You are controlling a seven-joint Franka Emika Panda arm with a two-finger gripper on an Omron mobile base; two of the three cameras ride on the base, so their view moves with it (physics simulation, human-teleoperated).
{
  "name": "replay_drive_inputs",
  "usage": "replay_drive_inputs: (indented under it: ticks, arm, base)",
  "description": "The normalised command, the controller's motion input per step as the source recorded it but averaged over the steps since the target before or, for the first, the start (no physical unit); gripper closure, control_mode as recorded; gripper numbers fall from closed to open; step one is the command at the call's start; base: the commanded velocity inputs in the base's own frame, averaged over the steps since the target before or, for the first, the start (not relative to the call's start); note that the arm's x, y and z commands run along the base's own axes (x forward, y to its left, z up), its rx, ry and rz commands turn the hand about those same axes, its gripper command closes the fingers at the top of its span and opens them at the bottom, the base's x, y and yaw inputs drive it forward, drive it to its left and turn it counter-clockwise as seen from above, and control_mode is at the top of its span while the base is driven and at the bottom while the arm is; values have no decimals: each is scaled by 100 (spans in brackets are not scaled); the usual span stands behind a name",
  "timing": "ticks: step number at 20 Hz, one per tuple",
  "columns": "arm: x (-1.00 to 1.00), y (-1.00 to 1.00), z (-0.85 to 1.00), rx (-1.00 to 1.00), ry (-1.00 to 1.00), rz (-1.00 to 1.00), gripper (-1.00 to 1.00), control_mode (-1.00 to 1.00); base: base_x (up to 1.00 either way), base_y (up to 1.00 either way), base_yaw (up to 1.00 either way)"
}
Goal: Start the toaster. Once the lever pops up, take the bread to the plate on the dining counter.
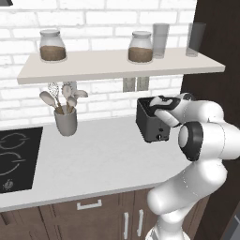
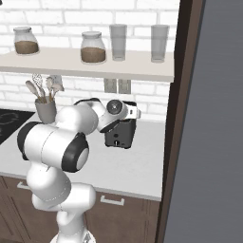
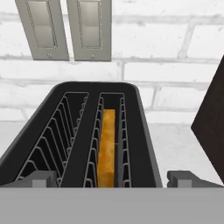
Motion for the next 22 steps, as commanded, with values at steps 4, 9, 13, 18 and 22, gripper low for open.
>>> replay_drive_inputs:
  ticks: [4,9,13,18,22]
  arm:
    - [0,5,0,0,0,0,-100,-100]
    - [0,5,0,0,0,0,-100,-100]
    - [0,6,0,0,0,0,-100,-100]
    - [0,0,0,0,0,0,-100,-100]
    - [0,0,0,0,0,0,-100,-100]
  base:
    - [0,0,0]
    - [0,0,0]
    - [0,0,0]
    - [0,0,0]
    - [0,0,0]
